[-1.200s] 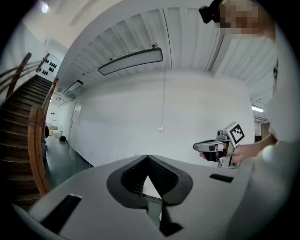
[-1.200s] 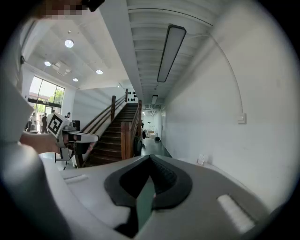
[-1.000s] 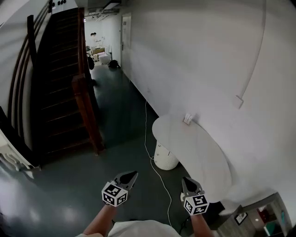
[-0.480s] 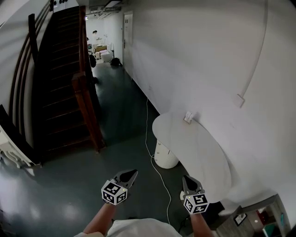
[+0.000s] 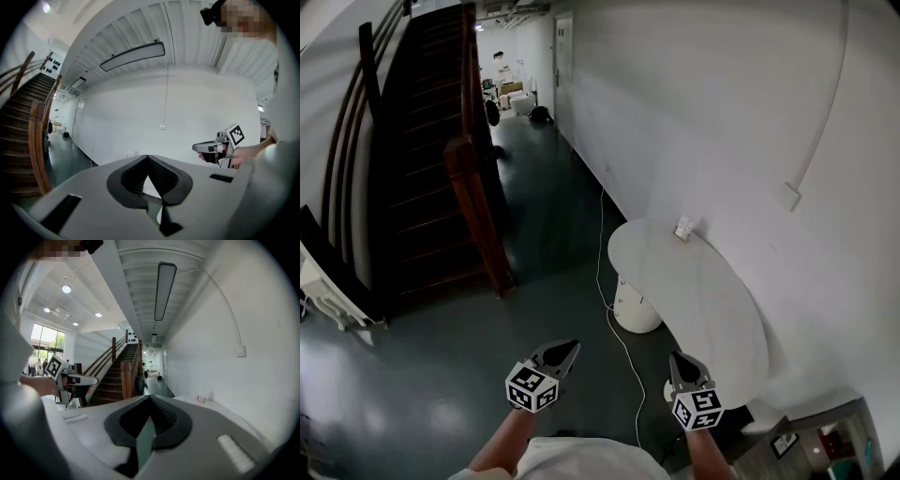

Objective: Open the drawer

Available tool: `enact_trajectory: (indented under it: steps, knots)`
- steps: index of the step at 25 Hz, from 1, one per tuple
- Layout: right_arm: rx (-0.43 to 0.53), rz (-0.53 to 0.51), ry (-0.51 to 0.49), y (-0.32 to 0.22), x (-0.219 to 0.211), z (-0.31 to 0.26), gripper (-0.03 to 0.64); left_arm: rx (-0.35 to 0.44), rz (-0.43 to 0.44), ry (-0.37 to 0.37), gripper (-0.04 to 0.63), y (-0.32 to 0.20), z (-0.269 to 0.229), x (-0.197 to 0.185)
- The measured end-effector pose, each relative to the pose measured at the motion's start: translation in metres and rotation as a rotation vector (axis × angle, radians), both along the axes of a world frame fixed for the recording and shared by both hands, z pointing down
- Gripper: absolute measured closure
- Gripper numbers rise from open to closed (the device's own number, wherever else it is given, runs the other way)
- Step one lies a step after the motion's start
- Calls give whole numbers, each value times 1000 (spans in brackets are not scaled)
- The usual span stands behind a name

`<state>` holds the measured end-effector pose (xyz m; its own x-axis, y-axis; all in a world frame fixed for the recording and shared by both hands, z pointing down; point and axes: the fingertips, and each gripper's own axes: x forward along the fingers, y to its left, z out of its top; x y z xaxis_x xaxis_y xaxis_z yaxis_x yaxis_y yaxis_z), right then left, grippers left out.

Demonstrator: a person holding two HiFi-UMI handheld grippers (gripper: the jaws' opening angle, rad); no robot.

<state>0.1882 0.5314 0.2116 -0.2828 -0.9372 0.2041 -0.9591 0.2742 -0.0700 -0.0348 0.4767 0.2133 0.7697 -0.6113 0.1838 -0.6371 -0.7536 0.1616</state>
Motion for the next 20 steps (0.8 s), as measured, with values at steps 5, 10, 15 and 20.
enact_trajectory:
  steps: [5,10,15,20]
  knots:
    - [-11,-27,-9,-3,9,8,606,-10,-11,-3,589,2,5,13]
    - [-25,-40,-15,-7,16,16,606,-24,-19,-4,589,0,11,21]
    - [-39,-46,-18,-22,16,24,606,-38,-18,-6,589,-12,19,25]
    - [-53,-42,-16,-48,15,34,606,-47,0,-2,589,-38,26,26]
